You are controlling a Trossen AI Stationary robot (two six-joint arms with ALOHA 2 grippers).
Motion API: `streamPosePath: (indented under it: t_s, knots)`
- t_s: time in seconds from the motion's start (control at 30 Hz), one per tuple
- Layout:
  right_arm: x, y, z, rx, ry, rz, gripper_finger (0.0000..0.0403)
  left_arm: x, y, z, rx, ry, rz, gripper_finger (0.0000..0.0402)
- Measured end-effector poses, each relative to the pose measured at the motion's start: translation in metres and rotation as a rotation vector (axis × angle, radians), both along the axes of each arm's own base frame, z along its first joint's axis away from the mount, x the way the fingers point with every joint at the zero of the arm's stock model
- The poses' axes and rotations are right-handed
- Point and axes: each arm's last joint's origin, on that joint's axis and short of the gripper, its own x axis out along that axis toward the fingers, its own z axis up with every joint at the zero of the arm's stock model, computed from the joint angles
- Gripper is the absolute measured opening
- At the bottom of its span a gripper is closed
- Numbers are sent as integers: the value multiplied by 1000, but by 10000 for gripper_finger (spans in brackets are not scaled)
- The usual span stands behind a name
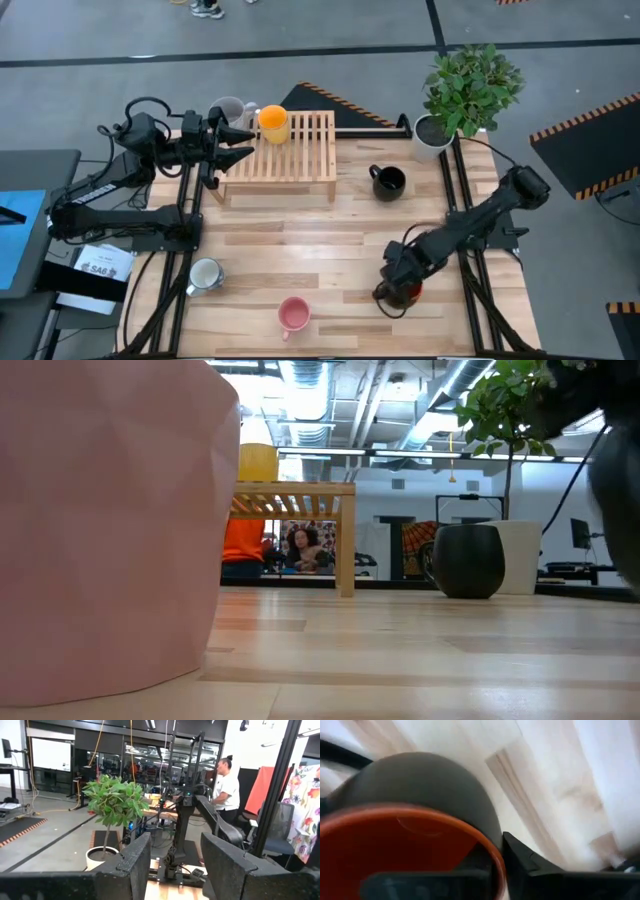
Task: Place coffee mugs
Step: Put the orange and black mug on the shelf
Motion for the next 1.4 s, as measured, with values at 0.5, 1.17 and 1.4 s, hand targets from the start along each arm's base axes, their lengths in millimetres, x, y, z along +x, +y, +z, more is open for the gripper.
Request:
streamPosePath:
  t_s: [0.5,1.17,1.4]
  knots:
    - [45,-114,194,-33,-572,12,42,0,0,0,2,-2,-1,158]
    - [120,-325,168,-411,-419,-264,42,-4,-2,2,-7,-15,-6,158]
    - [130,-343,160,-449,-461,-289,42,-4,-2,2,-5,-15,-4,158]
